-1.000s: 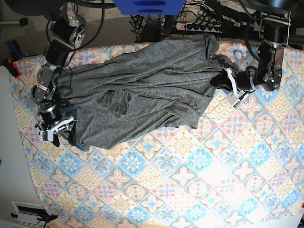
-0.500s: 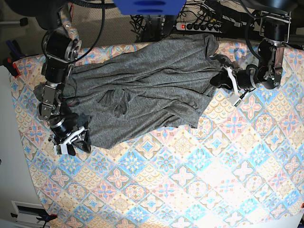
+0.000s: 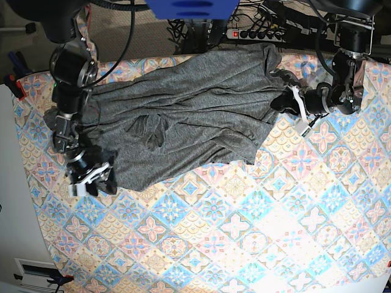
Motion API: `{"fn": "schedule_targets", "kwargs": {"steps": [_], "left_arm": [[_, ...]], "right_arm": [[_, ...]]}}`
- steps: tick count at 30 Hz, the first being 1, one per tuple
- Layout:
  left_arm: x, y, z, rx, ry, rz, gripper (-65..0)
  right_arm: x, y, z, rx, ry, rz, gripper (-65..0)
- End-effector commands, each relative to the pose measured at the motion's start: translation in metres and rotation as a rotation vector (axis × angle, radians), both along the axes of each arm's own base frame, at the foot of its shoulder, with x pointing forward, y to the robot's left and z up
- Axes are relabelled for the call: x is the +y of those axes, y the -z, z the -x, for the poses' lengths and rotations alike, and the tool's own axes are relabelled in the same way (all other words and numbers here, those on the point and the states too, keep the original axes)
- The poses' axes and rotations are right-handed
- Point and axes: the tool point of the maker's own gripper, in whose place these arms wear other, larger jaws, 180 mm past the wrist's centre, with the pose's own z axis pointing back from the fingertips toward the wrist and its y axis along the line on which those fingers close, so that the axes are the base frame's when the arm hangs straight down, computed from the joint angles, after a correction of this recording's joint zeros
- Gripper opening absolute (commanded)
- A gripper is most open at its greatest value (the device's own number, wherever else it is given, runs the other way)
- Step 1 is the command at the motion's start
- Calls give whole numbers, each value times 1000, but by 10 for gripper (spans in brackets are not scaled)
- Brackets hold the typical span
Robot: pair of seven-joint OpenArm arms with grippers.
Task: Layout the t-shirt on the table in an organized manner, then fold the t-shirt properly
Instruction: 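Grasp the shirt end with the right gripper while the left holds the other end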
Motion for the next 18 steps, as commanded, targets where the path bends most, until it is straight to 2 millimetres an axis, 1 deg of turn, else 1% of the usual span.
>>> {"fn": "schedule_targets", "kwargs": {"steps": [1, 3, 14, 16, 18], "left_arm": [[45, 33, 48, 202, 83, -270, -650], [46, 33, 48, 201, 81, -270, -650], [46, 32, 45, 195, 79, -271, -650], [46, 32, 45, 195, 79, -271, -650], [46, 32, 45, 195, 79, -271, -650]], "right_arm": [[-11, -6, -3, -12, 15, 2, -250], [-14, -1, 1, 4, 20, -1, -250], [-13, 1, 2, 9, 17, 1, -250], [-7, 6, 4, 27, -17, 29, -251], [4, 18, 10, 70, -98, 109, -269]]}}
